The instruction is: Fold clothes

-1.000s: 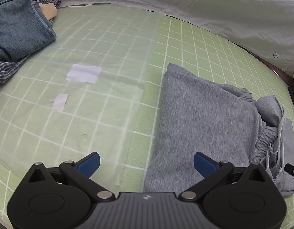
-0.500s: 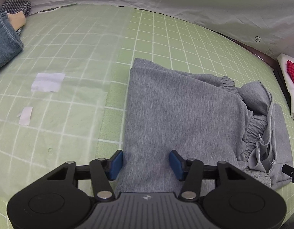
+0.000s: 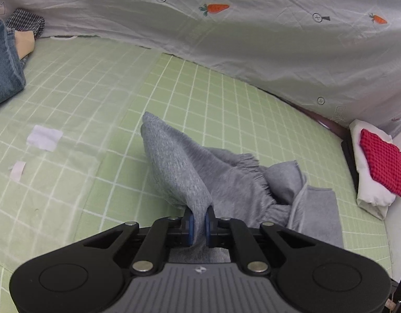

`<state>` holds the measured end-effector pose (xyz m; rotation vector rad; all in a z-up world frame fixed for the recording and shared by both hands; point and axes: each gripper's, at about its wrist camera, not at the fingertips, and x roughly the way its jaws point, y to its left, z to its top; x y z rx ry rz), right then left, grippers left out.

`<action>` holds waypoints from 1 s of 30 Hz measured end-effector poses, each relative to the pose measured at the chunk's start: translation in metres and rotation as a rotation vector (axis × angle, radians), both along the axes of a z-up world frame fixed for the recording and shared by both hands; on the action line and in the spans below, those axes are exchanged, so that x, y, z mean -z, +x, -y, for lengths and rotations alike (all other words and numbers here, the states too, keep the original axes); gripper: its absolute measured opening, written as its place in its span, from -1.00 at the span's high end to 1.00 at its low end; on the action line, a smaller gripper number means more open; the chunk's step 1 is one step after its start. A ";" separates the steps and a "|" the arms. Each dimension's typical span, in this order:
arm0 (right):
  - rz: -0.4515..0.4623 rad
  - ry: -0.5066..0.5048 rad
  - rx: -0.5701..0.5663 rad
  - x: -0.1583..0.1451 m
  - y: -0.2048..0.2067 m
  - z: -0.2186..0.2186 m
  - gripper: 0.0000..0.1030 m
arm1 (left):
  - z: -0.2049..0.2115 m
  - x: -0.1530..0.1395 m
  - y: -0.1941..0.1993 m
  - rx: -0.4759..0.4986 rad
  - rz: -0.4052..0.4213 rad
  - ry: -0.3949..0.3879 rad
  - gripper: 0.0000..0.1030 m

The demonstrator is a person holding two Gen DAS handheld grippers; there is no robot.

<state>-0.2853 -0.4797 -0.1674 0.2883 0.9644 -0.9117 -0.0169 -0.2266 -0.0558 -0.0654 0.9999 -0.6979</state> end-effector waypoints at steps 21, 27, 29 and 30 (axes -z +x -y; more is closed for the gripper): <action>0.026 -0.015 0.090 0.004 -0.105 0.104 -0.97 | 0.237 0.056 -0.104 0.326 -0.147 0.063 0.18; 0.145 -0.017 0.062 -0.017 -0.085 0.100 -0.97 | 0.206 0.009 -0.094 0.308 -0.161 -0.106 -0.57; 0.192 -0.021 0.031 -0.025 -0.070 0.094 -0.97 | 0.194 -0.005 -0.090 0.287 -0.108 -0.117 -0.67; 0.218 -0.019 0.015 -0.030 -0.062 0.090 -0.97 | 0.188 -0.013 -0.088 0.276 -0.082 -0.123 -0.69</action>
